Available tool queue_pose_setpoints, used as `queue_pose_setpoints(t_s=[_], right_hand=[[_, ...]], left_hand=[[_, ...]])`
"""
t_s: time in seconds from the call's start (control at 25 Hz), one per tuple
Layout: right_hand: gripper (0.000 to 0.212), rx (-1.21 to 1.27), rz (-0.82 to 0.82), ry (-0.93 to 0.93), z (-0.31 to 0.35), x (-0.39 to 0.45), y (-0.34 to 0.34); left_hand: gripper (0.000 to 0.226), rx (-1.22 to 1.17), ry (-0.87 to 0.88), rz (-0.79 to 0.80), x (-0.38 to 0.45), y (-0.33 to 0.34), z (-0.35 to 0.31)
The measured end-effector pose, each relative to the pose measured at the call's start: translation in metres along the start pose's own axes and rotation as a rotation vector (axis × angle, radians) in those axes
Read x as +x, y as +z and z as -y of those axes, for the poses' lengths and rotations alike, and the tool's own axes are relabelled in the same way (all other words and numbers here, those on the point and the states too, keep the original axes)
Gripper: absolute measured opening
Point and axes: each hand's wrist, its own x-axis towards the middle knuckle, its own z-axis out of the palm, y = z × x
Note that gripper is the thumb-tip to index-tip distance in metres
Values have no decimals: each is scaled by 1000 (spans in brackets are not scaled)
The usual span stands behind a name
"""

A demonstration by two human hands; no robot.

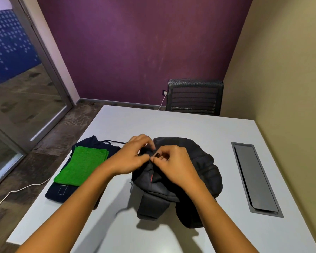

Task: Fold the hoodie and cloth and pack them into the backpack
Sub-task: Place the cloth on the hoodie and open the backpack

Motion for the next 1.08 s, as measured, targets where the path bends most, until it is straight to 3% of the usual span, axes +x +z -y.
queue_pose_setpoints(t_s=[0.08, 0.16, 0.44, 0.64, 0.8, 0.92, 1.08], right_hand=[[11, 116, 33, 78, -3, 0, -4], [9, 172, 45, 134, -6, -3, -7], [10, 67, -20, 316, -19, -24, -28], [9, 94, -16, 406, -45, -42, -68], [9, 99, -124, 499, -83, -68, -113], [9, 171, -179, 542, -102, -87, -132], [7, 322, -105, 523, -112, -102, -123]], left_hand=[[39, 113, 104, 148, -4, 6, 13], [37, 142, 139, 183, -7, 12, 22], [21, 142, 187, -114, -21, 32, 37], [20, 144, 164, -189, -17, 32, 32], [18, 88, 111, -256, -26, 32, 40], [17, 78, 60, -214, -24, 38, 26], [26, 152, 118, -59, -11, 78, -36]])
